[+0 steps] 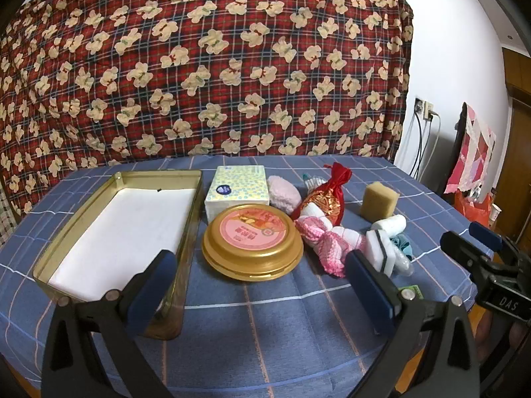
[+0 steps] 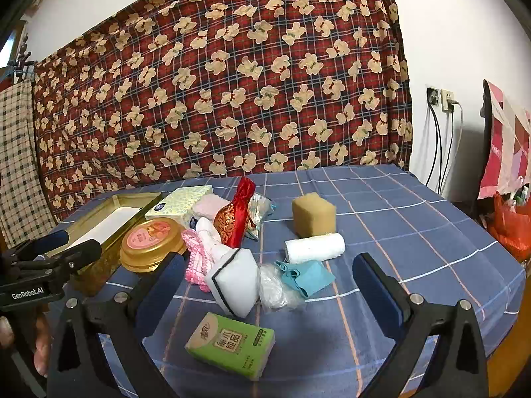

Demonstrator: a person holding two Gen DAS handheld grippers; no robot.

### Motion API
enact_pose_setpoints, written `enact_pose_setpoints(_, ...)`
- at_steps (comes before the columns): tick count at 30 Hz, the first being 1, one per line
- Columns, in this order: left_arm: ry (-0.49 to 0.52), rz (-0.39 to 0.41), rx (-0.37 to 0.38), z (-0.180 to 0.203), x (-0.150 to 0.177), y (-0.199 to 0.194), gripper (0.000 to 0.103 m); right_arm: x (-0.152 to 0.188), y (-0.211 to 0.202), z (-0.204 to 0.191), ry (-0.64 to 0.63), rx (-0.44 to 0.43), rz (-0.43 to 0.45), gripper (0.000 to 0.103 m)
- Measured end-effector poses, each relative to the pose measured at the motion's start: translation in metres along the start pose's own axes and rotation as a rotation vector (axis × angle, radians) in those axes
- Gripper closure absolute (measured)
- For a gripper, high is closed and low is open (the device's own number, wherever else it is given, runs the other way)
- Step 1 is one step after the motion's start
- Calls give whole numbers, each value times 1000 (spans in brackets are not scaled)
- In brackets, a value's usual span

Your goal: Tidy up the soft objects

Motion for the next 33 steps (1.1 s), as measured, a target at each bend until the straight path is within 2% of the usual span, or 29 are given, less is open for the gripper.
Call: enact_pose_setpoints(33,7,-7,-2,5,3,6,0,2,2,1,7,9,-26,1)
Point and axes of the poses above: each gripper's, at about its wrist camera, not at the fingertips, and y roughly the way its jaws point, z to its right, x to its underside, the point moved 5 cm from there along y, roughly the way its jaws point, and after that the axes turned 12 degrees about y, right-handed, at the moved point
